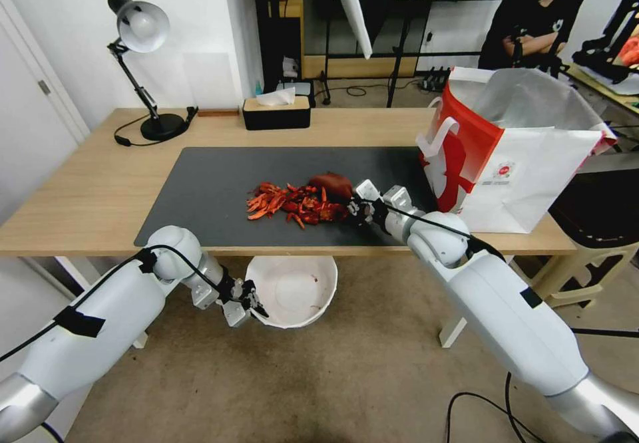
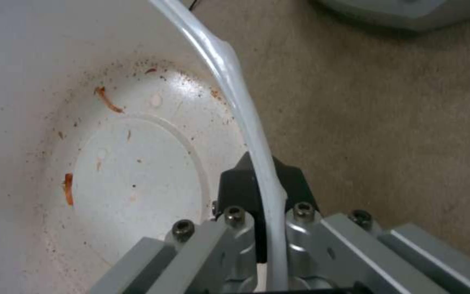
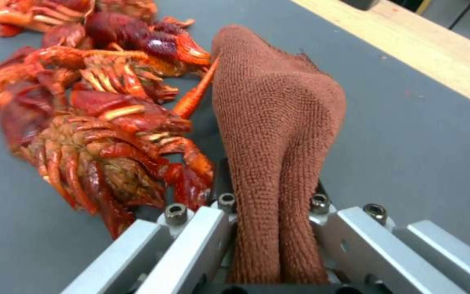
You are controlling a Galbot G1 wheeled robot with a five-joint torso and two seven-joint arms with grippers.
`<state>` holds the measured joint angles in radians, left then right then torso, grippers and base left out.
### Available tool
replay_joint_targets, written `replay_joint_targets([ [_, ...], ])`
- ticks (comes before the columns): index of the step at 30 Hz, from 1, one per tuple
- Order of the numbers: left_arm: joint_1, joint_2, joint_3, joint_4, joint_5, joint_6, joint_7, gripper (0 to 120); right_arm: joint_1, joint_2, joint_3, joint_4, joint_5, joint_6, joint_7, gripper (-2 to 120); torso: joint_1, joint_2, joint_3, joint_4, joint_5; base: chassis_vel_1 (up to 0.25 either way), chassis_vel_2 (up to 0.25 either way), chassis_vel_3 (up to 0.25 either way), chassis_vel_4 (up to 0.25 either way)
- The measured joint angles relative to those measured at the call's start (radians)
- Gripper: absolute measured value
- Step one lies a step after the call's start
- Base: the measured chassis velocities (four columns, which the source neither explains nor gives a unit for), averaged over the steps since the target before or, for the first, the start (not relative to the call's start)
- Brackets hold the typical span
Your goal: Sweep shrimp from table into container with towel, then put container into takeout bag.
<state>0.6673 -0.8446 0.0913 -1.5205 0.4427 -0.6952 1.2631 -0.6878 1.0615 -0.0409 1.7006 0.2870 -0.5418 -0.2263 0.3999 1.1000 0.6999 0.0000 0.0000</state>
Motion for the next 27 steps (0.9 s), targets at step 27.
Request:
replay_joint_targets([
  [27, -0.003, 0.012, -0.002, 0.004, -0.012, 0.001, 0.005, 0, -0.145, -0.021, -0.008, 0.185, -0.001, -0.035, 0.010, 4, 0.000, 0.000, 0.000, 0.0000, -0.0001, 0.000, 0.000, 0.000, 0.000],
])
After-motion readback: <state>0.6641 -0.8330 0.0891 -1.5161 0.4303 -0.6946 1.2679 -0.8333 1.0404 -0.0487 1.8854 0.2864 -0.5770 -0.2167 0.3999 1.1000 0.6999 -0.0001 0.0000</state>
